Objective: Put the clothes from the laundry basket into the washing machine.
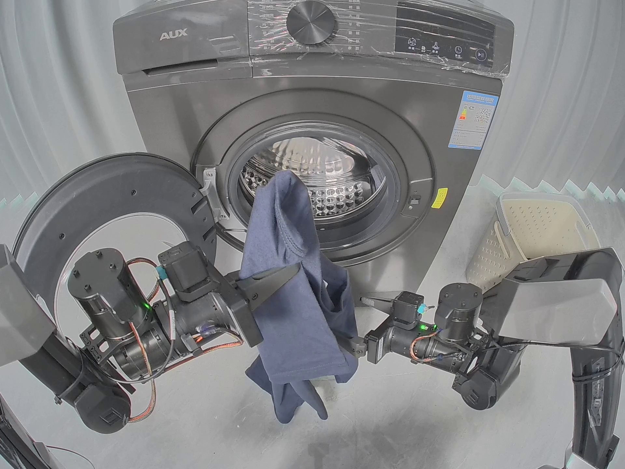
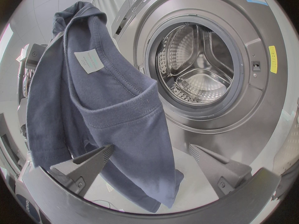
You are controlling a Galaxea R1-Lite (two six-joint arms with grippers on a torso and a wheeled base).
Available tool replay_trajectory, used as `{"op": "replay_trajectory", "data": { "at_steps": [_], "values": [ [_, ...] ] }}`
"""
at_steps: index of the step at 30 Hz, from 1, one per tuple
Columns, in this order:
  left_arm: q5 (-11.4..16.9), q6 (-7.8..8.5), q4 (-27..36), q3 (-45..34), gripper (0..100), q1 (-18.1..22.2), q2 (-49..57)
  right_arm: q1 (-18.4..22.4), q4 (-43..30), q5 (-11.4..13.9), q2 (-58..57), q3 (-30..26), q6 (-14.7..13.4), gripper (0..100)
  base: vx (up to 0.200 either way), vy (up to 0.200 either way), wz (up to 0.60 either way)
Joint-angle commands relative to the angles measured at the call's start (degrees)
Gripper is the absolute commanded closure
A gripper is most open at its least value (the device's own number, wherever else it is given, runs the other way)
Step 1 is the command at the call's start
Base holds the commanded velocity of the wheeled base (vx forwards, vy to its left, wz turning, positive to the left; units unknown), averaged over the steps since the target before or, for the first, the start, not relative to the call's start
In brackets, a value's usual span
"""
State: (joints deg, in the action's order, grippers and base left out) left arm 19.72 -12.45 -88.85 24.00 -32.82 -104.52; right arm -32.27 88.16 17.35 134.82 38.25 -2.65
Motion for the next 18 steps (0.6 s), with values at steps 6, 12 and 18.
{"op": "replay_trajectory", "data": {
  "at_steps": [6,12,18],
  "values": [
    [0.05,-0.12,-0.01,-0.01,100,0.03,0.02,-1.22,0.08,1.37,3.44,3.85,-0.43,0,0.0,0.0,0.0],
    [0.05,-0.12,-0.01,-0.01,100,0.03,-0.16,-2.98,0.08,2.6,3.17,3.85,-0.96,0,0.0,0.0,0.0],
    [0.05,-0.21,-0.01,0.08,100,0.3,-0.16,-3.42,0.08,2.52,3.44,3.93,-1.05,0,0.0,0.0,0.0]
  ]
}}
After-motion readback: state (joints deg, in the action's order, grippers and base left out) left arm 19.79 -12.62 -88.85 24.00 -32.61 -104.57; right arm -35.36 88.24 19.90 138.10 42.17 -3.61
